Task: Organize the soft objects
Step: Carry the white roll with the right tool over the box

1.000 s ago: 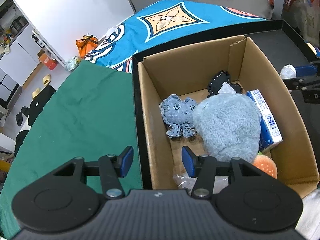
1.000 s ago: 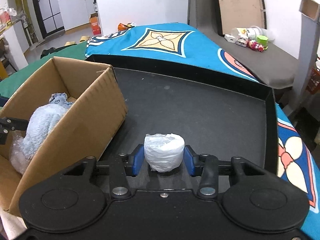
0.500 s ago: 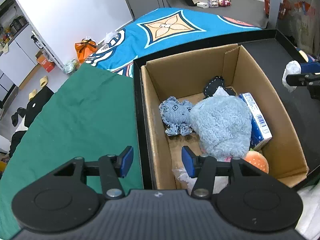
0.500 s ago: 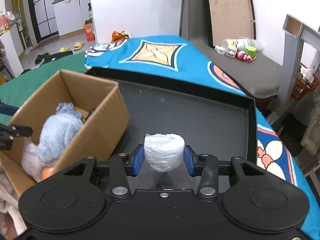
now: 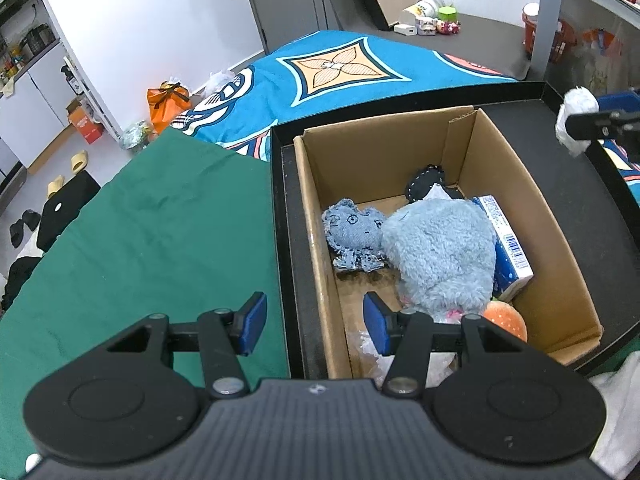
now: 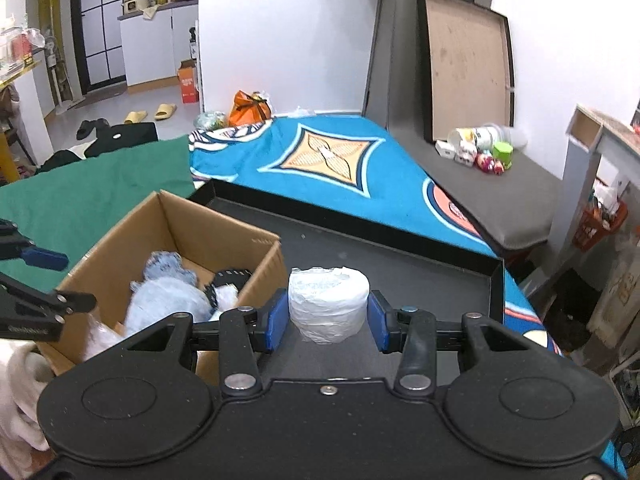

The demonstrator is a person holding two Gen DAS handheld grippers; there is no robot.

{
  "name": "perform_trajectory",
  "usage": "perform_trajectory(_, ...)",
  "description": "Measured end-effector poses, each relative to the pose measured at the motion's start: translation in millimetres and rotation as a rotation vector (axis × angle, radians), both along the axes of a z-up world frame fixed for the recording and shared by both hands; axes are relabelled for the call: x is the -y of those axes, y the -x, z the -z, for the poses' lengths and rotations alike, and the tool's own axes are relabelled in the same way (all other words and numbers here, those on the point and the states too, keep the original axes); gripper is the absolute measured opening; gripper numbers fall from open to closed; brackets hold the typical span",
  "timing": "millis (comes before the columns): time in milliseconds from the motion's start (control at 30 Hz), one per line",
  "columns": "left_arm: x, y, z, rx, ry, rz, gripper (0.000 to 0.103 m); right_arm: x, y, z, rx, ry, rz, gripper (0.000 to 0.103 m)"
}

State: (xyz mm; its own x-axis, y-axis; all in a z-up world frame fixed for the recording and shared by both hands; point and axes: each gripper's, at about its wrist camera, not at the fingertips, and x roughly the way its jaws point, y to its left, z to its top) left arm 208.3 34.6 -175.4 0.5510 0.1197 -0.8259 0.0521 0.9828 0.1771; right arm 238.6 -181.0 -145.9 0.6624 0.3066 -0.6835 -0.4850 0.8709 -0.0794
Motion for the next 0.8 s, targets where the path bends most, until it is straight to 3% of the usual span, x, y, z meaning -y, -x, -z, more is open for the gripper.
perform_trajectory(433, -6.7, 13.3, 2.7, 0.004, 0.074, 0.038, 0.046, -37.0, 21.0, -21.4, 0.043, 0.003, -0.055, 0.042)
perform_trajectory(800, -12.3, 21.3, 6.8, 0.004, 0.134, 0.066, 0.027, -70.4, 35.3, -27.0, 0.043, 0.02, -0.127, 0.042)
